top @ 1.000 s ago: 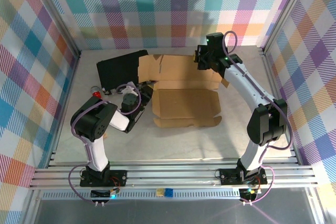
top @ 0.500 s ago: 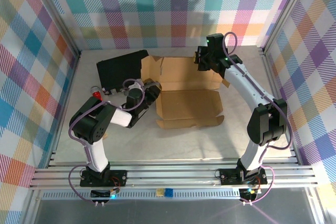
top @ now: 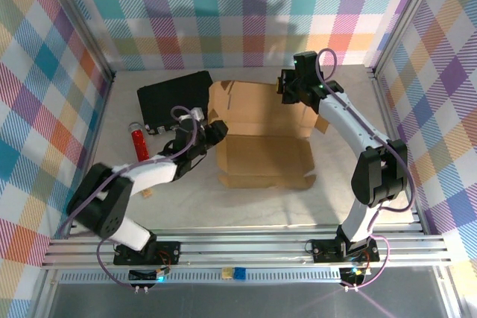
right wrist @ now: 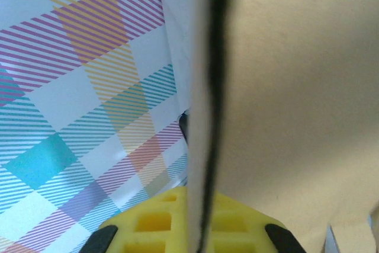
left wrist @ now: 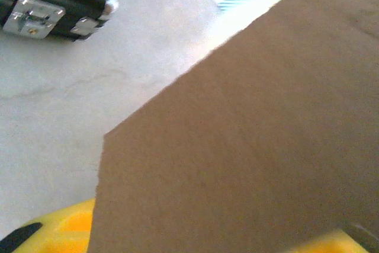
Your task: Fold the paper box
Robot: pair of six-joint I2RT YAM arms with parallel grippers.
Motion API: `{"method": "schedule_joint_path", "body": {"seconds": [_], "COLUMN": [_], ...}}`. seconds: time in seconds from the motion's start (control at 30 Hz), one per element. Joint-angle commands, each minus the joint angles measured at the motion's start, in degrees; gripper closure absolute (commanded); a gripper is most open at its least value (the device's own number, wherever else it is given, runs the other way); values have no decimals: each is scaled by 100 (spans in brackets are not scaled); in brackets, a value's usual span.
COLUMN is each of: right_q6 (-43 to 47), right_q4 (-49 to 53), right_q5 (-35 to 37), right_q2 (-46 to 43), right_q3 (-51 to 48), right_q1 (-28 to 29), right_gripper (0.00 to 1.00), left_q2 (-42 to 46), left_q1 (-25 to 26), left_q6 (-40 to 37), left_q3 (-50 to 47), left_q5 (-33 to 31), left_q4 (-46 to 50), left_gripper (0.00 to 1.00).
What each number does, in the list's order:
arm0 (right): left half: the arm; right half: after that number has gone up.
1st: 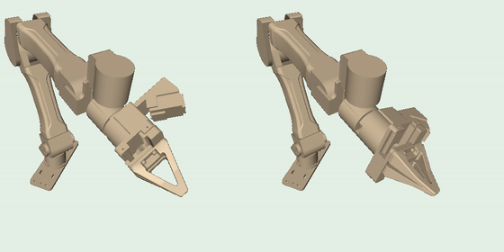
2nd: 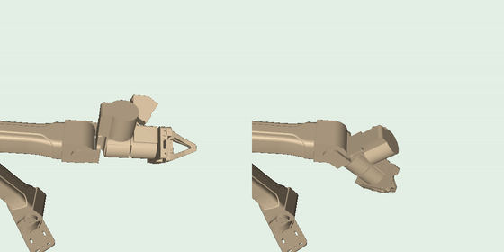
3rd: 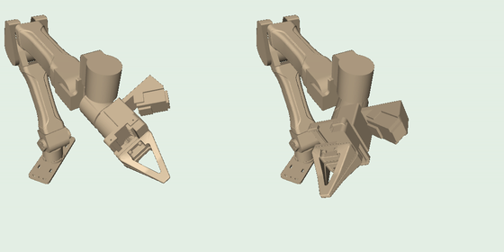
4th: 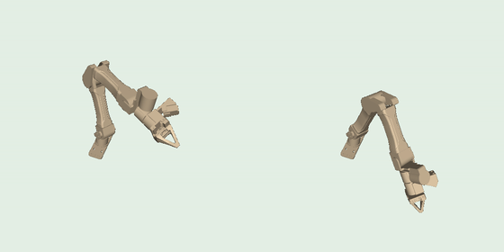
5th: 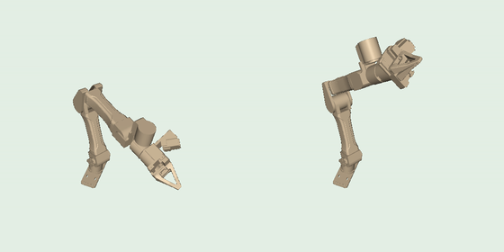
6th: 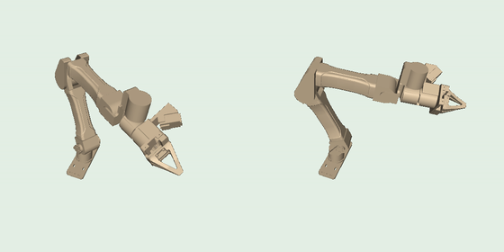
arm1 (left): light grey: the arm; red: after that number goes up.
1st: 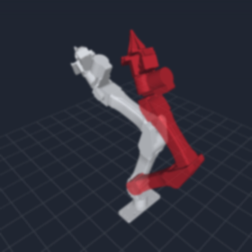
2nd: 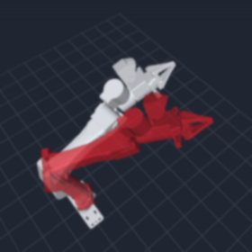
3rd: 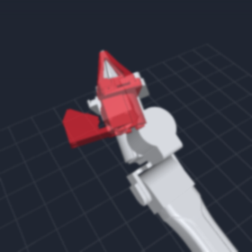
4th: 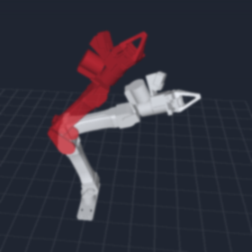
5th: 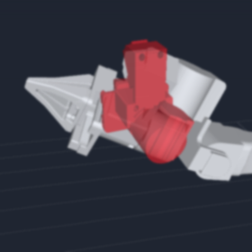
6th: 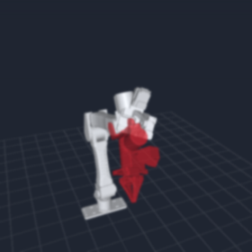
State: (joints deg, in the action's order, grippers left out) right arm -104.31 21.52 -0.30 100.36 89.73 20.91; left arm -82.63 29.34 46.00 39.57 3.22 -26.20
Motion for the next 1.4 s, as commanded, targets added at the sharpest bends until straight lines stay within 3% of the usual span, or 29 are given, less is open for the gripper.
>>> {"method": "schedule_joint_path", "body": {"seconds": [0.0, 0.2, 0.37, 0.47, 0.6, 0.77, 1.0, 1.37], "right_q6": [370, 669, 1193, 1504, 1692, 1866, 1860, 2073], "right_q4": [-304, -419, -711, -1547, -2061, -2263, -3644, -5067], "right_q5": [-38, -335, -644, -924, -1214, -1369, -1438, -2328], "right_q2": [-87, 53, 153, 208, 345, 319, 177, 389], "right_q3": [-153, -122, -112, -382, -575, -1031, -1950, -2387], "right_q1": [-48, -133, -183, -206, -210, -203, -236, -454], "right_gripper": [100, 100, 100, 100, 100, 100, 100, 100], "left_q2": [1021, 2898, 3092, 2907, 2495, 2107, 1987, 1564], "left_q1": [139, 132, -579, -1066, -1319, -1361, -1370, -1396], "left_q6": [-311, -1125, -1954, -1931, -1699, -1607, -1815, -2001], "left_q3": [-155, 332, 1082, 1148, 1211, 1275, 1130, 637], "left_q5": [100, 179, 545, 678, 563, 589, 721, 1174], "left_q4": [1352, 3867, 5272, 5154, 4779, 4524, 4503, 3824], "left_gripper": [52, 41, 40, 42, 42, 43, 44, 52]}}
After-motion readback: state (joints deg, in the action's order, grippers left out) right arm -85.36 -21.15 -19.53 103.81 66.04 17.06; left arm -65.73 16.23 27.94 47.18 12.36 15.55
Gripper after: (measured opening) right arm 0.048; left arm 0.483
